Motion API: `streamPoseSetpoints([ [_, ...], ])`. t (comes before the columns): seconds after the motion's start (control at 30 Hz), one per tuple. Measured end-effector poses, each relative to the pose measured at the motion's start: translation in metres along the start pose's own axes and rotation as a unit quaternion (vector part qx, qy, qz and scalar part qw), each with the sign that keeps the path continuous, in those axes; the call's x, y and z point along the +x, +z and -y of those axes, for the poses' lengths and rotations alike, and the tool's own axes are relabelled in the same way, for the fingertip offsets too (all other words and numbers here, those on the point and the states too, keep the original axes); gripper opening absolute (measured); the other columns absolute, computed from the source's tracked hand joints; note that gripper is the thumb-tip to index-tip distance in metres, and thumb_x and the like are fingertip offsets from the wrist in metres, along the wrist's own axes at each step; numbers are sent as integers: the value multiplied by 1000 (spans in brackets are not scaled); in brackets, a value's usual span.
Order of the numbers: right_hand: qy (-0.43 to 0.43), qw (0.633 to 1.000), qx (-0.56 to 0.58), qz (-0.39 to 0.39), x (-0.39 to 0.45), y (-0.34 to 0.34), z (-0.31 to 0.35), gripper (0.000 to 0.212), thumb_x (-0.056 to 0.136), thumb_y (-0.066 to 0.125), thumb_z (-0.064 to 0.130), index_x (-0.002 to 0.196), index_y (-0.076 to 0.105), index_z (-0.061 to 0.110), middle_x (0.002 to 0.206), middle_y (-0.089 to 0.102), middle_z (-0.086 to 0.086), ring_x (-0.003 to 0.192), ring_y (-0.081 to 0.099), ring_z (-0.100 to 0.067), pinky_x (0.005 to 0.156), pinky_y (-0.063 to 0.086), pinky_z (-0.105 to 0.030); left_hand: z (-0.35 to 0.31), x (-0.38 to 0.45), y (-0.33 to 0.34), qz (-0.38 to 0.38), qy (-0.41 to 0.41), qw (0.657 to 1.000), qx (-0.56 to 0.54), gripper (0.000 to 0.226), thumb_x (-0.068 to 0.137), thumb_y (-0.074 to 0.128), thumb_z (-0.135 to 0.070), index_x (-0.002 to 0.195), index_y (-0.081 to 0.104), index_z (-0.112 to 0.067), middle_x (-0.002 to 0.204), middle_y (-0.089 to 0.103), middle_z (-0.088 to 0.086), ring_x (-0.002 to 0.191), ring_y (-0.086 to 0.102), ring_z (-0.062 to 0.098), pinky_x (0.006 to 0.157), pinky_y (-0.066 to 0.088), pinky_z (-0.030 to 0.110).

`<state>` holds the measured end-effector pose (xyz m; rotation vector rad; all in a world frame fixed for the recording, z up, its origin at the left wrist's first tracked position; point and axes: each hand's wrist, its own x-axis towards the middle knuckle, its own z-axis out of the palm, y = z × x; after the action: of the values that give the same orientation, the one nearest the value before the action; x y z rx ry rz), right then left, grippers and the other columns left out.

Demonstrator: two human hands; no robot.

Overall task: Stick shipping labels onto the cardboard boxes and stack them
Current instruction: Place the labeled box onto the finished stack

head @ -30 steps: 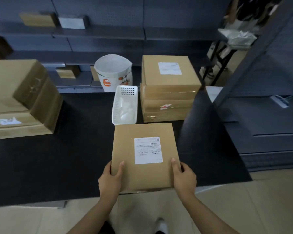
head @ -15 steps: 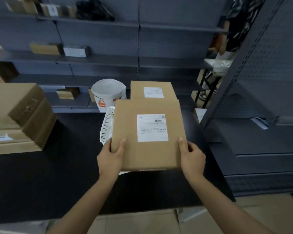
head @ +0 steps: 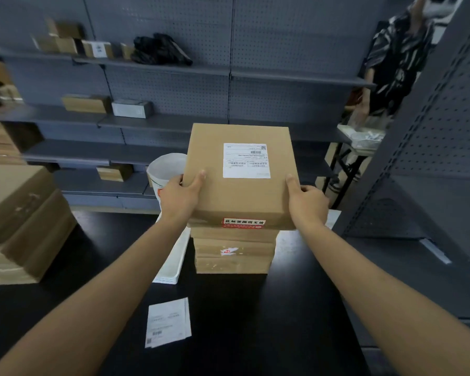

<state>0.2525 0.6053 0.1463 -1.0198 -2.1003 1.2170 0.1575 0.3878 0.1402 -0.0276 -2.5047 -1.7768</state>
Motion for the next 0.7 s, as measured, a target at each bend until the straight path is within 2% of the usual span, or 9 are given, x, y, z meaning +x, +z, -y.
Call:
streamPoseSetpoints([
  [0.1,12,999,-32,17,39,12,10,53,88,46,61,91,67,13,89,64,0,76,56,-18,64,39,-30,-6,33,18,-5,-26,999,31,39,85,55,-61,84,60,-22,71,52,-16,87,54,21,82,45,36],
  [0.17,27,998,-55,31,59,21,12,55,88,46,61,91,69,11,94,66,-5,83,60,-25,70,43,-33,-7,51,29,-3,-38,998,50,41,85,55,-60,74,54,-21,68,49,-15,76,52,18,78,43,33],
  [0.27,53,993,-97,43,80,39,6,57,88,46,60,92,68,8,98,66,-8,81,58,-27,68,41,-32,4,74,42,8,-58,996,72,44,85,57,-58,86,60,-15,70,51,-11,70,52,14,62,39,28],
  [0.33,67,989,-120,60,87,51,-5,58,89,45,60,96,68,6,102,67,-11,85,59,-29,70,43,-33,16,84,47,25,-73,993,89,48,84,57,-58,95,65,-12,75,55,-5,77,54,20,65,39,30],
  [0.47,78,982,-151,82,93,61,-15,65,88,39,64,108,65,8,111,65,-12,97,60,-32,79,46,-37,29,96,53,40,-71,988,128,57,85,53,-61,107,64,-10,89,56,1,84,52,23,73,41,33],
  [0.57,79,980,-162,86,97,64,-15,66,87,36,65,114,62,10,115,63,-12,98,58,-31,80,44,-37,31,99,56,39,-69,987,136,55,85,52,-62,105,63,-11,91,57,2,87,53,25,74,41,33],
  [0.7,83,977,-180,76,95,68,-15,68,88,34,66,118,59,11,117,62,-12,99,57,-31,76,40,-36,34,97,56,37,-60,988,136,44,86,51,-61,92,57,-17,88,57,1,85,54,24,71,40,32],
])
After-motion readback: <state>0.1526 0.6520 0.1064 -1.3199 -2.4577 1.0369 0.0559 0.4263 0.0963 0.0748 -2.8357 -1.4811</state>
